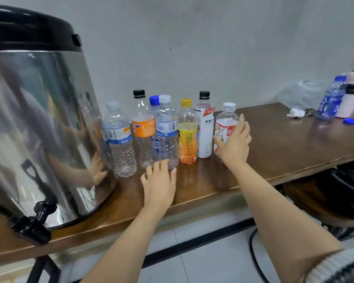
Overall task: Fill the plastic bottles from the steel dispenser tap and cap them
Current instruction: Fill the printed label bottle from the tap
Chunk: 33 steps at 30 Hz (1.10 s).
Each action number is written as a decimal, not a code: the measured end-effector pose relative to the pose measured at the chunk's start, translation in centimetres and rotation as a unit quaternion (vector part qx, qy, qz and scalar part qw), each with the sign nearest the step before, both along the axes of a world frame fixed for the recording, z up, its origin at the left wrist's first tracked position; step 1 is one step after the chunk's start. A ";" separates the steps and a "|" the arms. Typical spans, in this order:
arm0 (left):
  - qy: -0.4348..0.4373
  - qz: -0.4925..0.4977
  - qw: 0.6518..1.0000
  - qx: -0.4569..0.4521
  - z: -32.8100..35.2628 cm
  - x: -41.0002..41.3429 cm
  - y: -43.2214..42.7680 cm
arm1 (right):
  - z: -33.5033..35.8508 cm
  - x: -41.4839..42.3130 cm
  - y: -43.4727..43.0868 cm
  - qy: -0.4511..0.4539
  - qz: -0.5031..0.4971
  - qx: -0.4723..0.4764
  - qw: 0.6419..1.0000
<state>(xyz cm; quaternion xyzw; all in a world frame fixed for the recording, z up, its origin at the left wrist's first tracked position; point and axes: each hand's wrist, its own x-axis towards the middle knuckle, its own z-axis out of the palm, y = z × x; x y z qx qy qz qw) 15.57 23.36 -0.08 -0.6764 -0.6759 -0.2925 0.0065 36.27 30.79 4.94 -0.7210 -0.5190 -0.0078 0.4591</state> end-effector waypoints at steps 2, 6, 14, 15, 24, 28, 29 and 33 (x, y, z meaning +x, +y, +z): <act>0.012 -0.002 1.000 -0.003 0.0 0.1 0.1 | 0.6 0.4 0.8 0.027 0.006 -0.015 0.999; 0.014 -0.002 1.000 -0.010 -0.1 0.1 0.1 | 1.6 0.5 1.7 0.099 0.025 -0.011 0.995; 0.014 -0.007 1.000 -0.008 0.0 0.1 -0.1 | 1.9 0.0 1.3 0.099 0.016 -0.003 0.995; 0.012 -0.008 1.000 -0.008 0.0 0.1 -0.2 | 2.0 0.0 1.0 0.094 0.016 0.002 0.995; -0.113 -0.051 0.992 -0.029 1.1 -0.6 -1.2 | 3.0 -3.6 -7.0 0.086 0.111 0.107 0.984; -0.208 -0.100 0.971 0.057 4.2 -2.5 -2.9 | 4.0 -6.3 -11.1 0.111 0.190 0.127 0.967; -0.246 -0.121 0.958 0.081 5.7 -3.0 -3.7 | 4.1 -7.1 -12.1 0.121 0.215 0.129 0.960; -0.356 -0.215 0.900 0.130 12.0 -4.3 -8.8 | 3.6 -10.8 -16.1 0.129 0.296 0.114 0.939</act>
